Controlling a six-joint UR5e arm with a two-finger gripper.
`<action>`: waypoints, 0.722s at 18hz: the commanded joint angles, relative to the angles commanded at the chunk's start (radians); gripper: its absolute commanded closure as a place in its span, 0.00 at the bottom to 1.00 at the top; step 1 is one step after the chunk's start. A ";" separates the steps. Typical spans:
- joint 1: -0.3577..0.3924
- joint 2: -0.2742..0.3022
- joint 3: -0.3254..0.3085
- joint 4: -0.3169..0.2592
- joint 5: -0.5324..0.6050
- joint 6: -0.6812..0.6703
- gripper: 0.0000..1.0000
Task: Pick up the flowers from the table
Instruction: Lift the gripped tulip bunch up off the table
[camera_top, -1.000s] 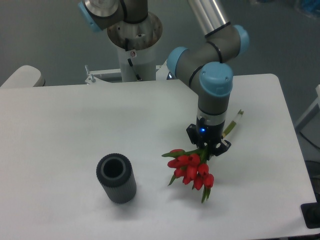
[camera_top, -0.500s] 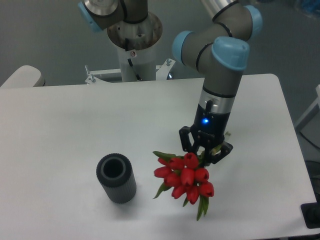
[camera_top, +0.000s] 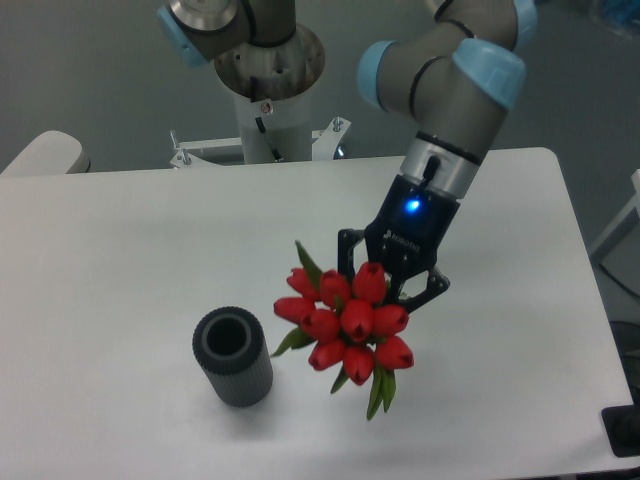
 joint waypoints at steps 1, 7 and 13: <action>0.009 0.000 -0.003 0.000 -0.019 -0.002 0.68; 0.014 0.015 -0.018 0.000 -0.025 -0.028 0.68; 0.012 0.017 -0.018 0.000 -0.025 -0.025 0.68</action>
